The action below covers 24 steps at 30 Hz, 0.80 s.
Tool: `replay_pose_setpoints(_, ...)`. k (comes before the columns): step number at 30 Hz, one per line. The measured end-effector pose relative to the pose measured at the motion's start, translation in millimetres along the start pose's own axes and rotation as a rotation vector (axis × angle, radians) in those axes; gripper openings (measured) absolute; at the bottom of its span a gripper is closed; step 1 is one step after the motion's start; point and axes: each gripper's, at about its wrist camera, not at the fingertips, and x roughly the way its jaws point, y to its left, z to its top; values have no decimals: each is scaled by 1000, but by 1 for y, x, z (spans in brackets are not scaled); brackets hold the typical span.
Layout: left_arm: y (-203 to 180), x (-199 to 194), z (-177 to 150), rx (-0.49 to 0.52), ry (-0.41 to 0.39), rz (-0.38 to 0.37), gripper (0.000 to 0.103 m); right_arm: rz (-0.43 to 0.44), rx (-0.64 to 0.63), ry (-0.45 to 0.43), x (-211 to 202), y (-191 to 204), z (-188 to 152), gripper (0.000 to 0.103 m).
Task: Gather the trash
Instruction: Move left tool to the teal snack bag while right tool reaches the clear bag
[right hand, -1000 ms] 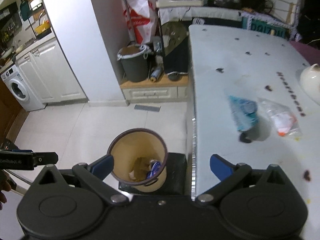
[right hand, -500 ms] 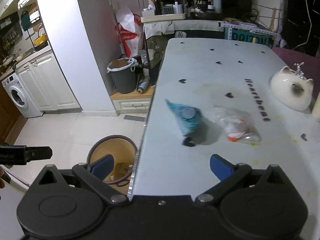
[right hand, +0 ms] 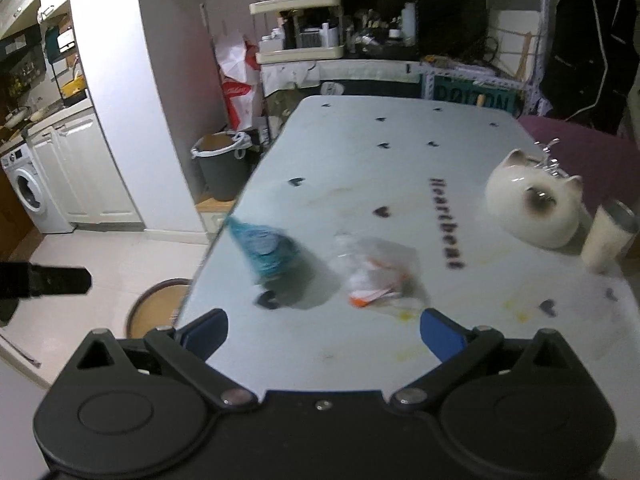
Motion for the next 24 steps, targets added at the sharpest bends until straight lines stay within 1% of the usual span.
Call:
replay_pose_setpoints(4, -20, 18, 8, -29, 7, -22, 103, -21, -14, 6, 15, -22, 2, 103)
replay_pose_setpoints(7, -33, 32, 16, -47, 16, -22, 103, -58, -40, 2, 29, -33, 5, 103)
replay_pose_setpoints(12, -49, 61, 30, -54, 26, -40, 103, -59, -88, -23, 56, -46, 8, 103)
replay_pose_setpoints(15, -58, 81, 36, -64, 28, -54, 103, -87, -119, -25, 76, -49, 8, 103)
replay_pose_setpoints(20, -67, 119, 44, -91, 64, -92, 103, -99, -180, -31, 102, -49, 6, 103)
replay_pose_setpoints(24, -71, 147, 46, -118, 97, -86, 103, -114, -283, -50, 121, -44, 3, 103)
